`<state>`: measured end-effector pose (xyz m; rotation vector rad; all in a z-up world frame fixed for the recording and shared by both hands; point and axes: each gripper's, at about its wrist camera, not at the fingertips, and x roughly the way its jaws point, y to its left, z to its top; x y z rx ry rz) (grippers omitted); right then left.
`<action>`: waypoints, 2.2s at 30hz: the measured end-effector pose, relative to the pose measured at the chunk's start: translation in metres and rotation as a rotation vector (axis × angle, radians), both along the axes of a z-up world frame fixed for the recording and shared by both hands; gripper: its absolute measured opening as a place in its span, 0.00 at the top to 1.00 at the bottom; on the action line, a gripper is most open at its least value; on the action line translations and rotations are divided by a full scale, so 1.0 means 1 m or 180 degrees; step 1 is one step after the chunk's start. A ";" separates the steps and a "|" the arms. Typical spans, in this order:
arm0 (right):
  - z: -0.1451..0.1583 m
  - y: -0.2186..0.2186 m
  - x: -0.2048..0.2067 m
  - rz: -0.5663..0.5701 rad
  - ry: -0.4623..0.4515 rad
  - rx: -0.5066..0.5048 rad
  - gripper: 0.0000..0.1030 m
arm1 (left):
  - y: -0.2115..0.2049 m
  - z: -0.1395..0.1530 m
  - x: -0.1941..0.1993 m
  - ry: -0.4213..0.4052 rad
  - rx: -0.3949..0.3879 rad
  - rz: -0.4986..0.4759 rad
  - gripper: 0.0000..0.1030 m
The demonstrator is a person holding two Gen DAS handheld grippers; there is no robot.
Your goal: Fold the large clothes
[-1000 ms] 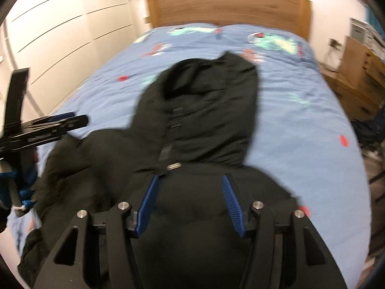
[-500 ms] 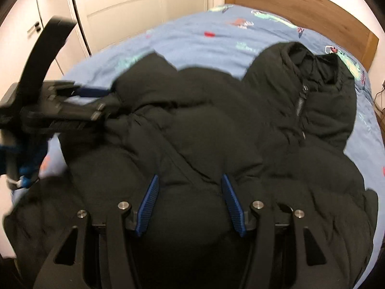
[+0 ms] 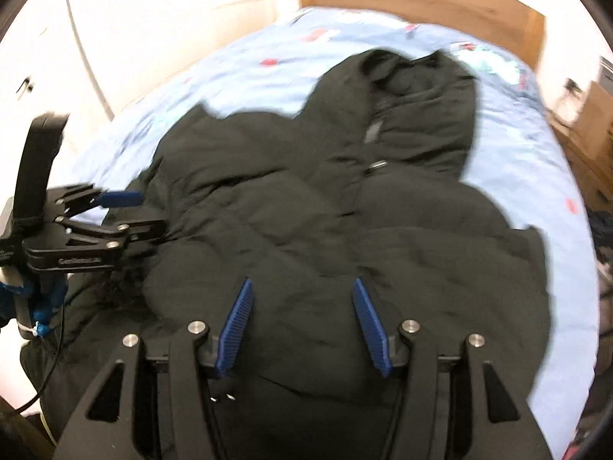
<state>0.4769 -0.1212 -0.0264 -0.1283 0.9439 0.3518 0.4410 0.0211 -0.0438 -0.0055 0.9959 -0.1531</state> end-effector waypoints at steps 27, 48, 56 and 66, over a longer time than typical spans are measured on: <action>-0.034 -0.150 0.007 -0.1228 0.0050 -0.0367 0.48 | -0.134 0.001 0.000 -0.0009 -0.0630 -0.0798 0.34; -0.065 -0.108 0.004 -0.0867 0.0295 -0.0414 0.48 | -0.164 -0.059 -0.007 0.0130 0.0255 -0.1359 0.19; -0.074 -0.073 -0.009 -0.0691 0.0361 -0.0367 0.47 | -0.138 -0.045 -0.002 0.0295 -0.0185 -0.1180 0.28; -0.044 -0.080 -0.025 -0.0686 0.0358 -0.0329 0.47 | -0.111 0.003 -0.014 0.0216 -0.0506 -0.1135 0.30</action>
